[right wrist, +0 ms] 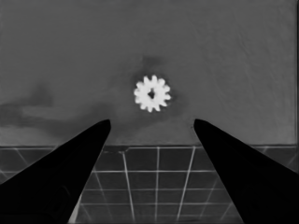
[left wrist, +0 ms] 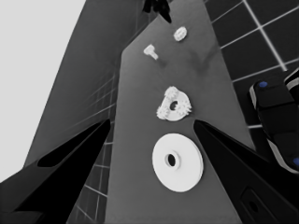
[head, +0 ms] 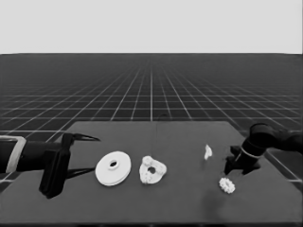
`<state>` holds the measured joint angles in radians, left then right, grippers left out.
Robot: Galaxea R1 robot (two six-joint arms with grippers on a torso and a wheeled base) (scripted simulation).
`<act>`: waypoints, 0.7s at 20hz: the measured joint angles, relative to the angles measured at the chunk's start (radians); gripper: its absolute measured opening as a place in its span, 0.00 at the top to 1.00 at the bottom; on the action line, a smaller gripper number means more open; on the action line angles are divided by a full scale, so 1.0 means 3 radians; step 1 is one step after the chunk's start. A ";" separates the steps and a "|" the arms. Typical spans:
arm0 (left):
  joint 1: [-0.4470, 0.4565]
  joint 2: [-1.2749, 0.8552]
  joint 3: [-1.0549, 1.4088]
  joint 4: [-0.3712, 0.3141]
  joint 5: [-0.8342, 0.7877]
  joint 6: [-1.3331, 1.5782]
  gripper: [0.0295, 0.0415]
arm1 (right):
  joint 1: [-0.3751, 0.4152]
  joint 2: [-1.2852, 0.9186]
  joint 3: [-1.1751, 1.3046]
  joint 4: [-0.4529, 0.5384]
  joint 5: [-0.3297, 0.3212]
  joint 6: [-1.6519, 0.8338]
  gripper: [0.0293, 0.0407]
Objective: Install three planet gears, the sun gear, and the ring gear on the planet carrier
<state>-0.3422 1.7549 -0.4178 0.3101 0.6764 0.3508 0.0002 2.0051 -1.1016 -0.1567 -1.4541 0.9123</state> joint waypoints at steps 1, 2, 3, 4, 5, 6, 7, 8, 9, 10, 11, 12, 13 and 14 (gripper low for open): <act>0.0000 0.0000 0.0000 0.0000 0.0000 0.0000 0.25 | -0.0323 0.0059 -0.0113 -0.0264 0.0216 -0.0023 0.19; 0.0000 0.0000 0.0000 0.0000 0.0000 0.0000 0.25 | -0.0532 0.0119 -0.0221 -0.0410 0.0348 -0.0041 0.19; 0.0000 0.0000 0.0000 0.0000 0.0000 0.0000 0.25 | -0.0645 0.0164 -0.0302 -0.0488 0.0425 -0.0055 0.19; 0.0000 0.0000 0.0000 0.0000 0.0000 0.0000 0.25 | -0.0707 0.0194 -0.0354 -0.0530 0.0472 -0.0065 0.19; 0.0000 0.0000 0.0000 0.0000 0.0000 0.0000 0.25 | -0.0741 0.0212 -0.0387 -0.0555 0.0499 -0.0071 0.19; 0.0000 0.0000 0.0000 0.0000 0.0000 0.0000 0.25 | -0.0761 0.0222 -0.0406 -0.0569 0.0515 -0.0075 0.19; 0.0000 0.0000 0.0000 0.0000 0.0000 0.0000 0.25 | -0.0772 0.0229 -0.0418 -0.0577 0.0525 -0.0077 0.19; 0.0000 0.0000 0.0000 0.0000 0.0000 0.0000 0.25 | -0.0779 0.0232 -0.0424 -0.0582 0.0530 -0.0078 0.19; 0.0000 0.0000 0.0000 0.0000 0.0000 0.0000 0.25 | -0.0782 0.0234 -0.0428 -0.0584 0.0534 -0.0079 0.19; 0.0000 0.0000 0.0000 0.0000 0.0000 0.0000 0.25 | -0.0785 0.0235 -0.0430 -0.0586 0.0536 -0.0079 0.19; 0.0000 0.0000 0.0000 0.0000 0.0000 0.0000 0.25 | -0.0786 0.0236 -0.0432 -0.0587 0.0537 -0.0079 0.51; 0.0000 0.0000 0.0000 0.0000 0.0000 0.0000 0.25 | -0.0786 0.0236 -0.0432 -0.0588 0.0537 -0.0079 0.82; 0.0000 0.0000 0.0000 0.0000 0.0000 0.0000 0.25 | -0.0786 0.0236 -0.0433 -0.0588 0.0538 -0.0079 0.85; 0.0000 0.0000 0.0000 0.0000 0.0000 0.0000 0.25 | -0.0786 0.0236 -0.0433 -0.0588 0.0538 -0.0079 0.85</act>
<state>-0.3422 1.7549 -0.4178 0.3101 0.6764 0.3508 -0.2356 2.0760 -1.2316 -0.3333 -1.2928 0.8885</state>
